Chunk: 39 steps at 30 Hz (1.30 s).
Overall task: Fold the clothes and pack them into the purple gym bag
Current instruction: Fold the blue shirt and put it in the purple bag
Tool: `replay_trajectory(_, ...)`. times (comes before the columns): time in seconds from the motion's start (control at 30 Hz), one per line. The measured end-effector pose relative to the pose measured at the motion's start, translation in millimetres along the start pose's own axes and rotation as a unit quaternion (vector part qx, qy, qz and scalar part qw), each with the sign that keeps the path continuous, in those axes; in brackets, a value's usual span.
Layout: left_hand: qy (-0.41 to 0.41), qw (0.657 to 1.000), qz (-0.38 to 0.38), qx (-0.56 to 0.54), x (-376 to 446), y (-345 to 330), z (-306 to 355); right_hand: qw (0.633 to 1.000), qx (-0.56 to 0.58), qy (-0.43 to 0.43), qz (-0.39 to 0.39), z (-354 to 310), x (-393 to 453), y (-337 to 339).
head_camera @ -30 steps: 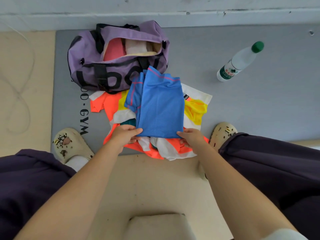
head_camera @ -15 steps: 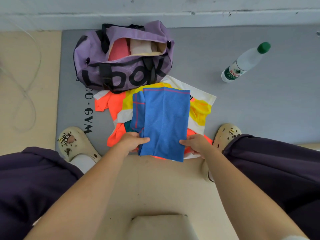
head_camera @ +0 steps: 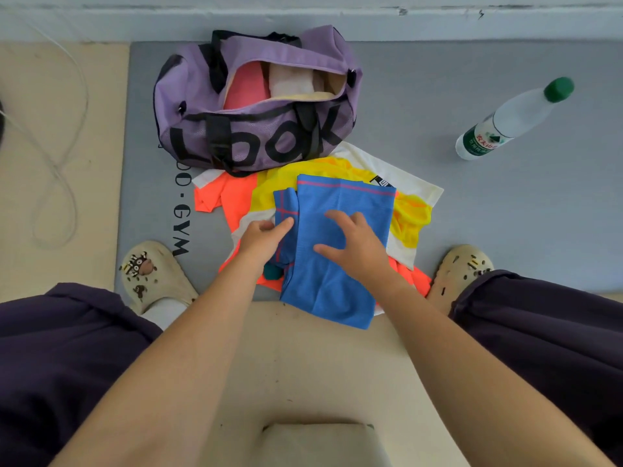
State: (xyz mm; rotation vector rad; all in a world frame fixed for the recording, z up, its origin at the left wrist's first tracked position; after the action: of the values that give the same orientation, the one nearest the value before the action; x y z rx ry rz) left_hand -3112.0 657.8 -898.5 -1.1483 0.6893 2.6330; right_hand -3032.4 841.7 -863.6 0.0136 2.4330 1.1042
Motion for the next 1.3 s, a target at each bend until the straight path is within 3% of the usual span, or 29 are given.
replay_trajectory(0.17, 0.042, 0.984, -0.096, -0.147, 0.1, 5.1, -6.5, 0.997, -0.064, -0.012, -0.045, -10.6, 3.1, -20.4)
replay_trajectory(0.27, 0.029, 0.973, -0.099, -0.204, -3.5, 17.6, -14.5, 0.994, -0.099, -0.021, -0.044, -11.8, 4.3, -23.4)
replay_trajectory(0.53, 0.056, 0.965, -0.103, -0.234, -18.9, 32.0, -29.7, 0.982, -0.164, -0.031, -0.084, -19.2, 11.5, -29.4)
replay_trajectory(0.63, 0.008, 0.975, -0.079, -0.209, -19.3, 32.7, -16.5, 0.993, -0.053, -0.041, -0.102, -14.8, 12.6, -24.1)
replay_trajectory(0.73, -0.089, 0.984, -0.067, -0.137, -26.3, 23.8, 11.8, 0.971, 0.203, -0.103, -0.071, -7.1, 12.9, -11.8)
replay_trajectory(0.8, -0.144, 0.978, -0.141, -0.055, -37.2, 10.1, 29.8, 0.916, 0.349, -0.185, -0.072, -0.8, 10.7, -5.7)
replay_trajectory(0.9, -0.094, 0.937, -0.335, -0.037, -55.3, -6.3, 41.5, 0.865, 0.427, -0.240, -0.108, 8.0, 4.2, -3.2)
replay_trajectory(0.93, -0.082, 0.933, -0.343, -0.068, -56.2, -6.9, 42.7, 0.856, 0.442, -0.241, -0.116, 10.6, 2.4, -4.9)
replay_trajectory(1.03, -0.063, 0.978, -0.176, -0.087, -44.4, 1.4, 42.1, 0.843, 0.474, -0.231, -0.106, 11.1, 0.6, -9.1)
replay_trajectory(1.1, -0.049, 0.996, -0.073, -0.032, -34.9, 6.5, 32.0, 0.869, 0.432, -0.231, -0.076, 12.9, 3.3, -11.7)
replay_trajectory(1.17, -0.042, 0.997, -0.059, 0.009, -29.3, 4.2, 18.4, 0.890, 0.392, -0.224, -0.063, 12.6, 7.8, -11.9)
replay_trajectory(1.3, -0.063, 0.996, -0.049, 0.037, -27.6, -13.2, 6.7, 0.894, 0.400, -0.190, -0.062, 6.5, 14.5, -7.8)
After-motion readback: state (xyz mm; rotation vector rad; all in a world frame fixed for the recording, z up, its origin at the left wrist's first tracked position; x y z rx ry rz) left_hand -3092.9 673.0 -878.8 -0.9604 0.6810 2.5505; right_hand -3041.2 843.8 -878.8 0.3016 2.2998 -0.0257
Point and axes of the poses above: each hand's wrist, its own x-axis towards the middle knuckle, its own y-axis out of the back of the hand, z = x × y, the point moved 2 cm from there along x, towards the middle knuckle, and after that the axes turned 1 degree about -y, right-handed, at the moved point
